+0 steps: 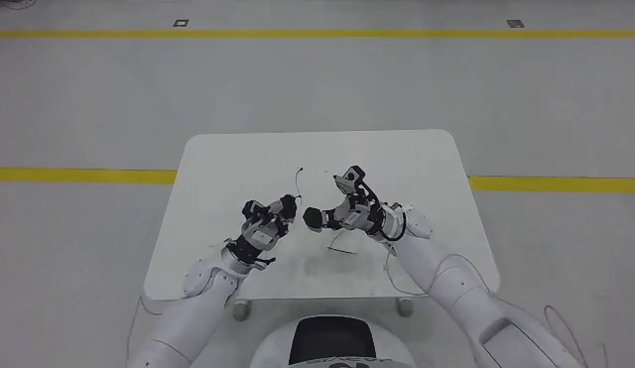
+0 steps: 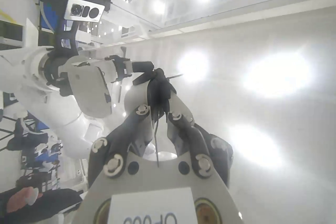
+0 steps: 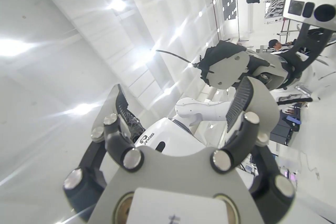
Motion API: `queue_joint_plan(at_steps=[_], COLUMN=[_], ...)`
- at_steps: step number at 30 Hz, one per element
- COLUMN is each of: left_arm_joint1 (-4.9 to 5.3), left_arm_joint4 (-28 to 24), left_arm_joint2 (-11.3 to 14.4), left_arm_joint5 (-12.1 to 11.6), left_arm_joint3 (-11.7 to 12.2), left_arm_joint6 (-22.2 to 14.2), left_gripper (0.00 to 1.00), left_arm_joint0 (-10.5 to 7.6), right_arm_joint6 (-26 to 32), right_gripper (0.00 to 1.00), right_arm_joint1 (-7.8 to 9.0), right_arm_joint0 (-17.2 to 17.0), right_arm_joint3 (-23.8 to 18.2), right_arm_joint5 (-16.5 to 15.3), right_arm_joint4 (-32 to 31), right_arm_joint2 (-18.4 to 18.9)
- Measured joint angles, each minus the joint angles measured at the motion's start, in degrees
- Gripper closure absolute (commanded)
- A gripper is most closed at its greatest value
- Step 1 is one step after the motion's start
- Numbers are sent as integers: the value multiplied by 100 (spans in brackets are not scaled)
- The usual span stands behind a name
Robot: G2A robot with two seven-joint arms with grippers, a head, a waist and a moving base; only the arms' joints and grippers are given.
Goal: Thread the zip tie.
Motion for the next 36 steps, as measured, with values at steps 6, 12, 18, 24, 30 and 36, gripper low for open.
queue_joint_plan(at_steps=[6,12,18,24,30,36], left_arm_joint1=[-84,-134,-156,-169,-181,-200], left_arm_joint4=[-544,-825,-853,-858,-866,-857], left_arm_joint2=[117,161,168,148,126,132], left_arm_joint5=[-216,-201,-122,-88,-46,-25], left_arm_joint3=[57,251,364,400,423,473], left_arm_joint6=[-123,-325,-427,-499,-561,-580], left_gripper=[100,100,100,100,100,100], left_arm_joint0=[13,-55,-103,-102,-100,-114], right_arm_joint6=[2,45,39,79,89,134], right_gripper=[0,45,47,53,58,61], right_arm_joint1=[-38,-109,-186,-249,-325,-395], right_arm_joint0=[-41,18,108,175,248,309], right_arm_joint3=[-82,28,209,371,548,714], right_arm_joint5=[39,76,70,95,155,163], right_arm_joint4=[21,48,60,44,34,58], right_arm_joint2=[25,-11,-42,-61,-103,-113])
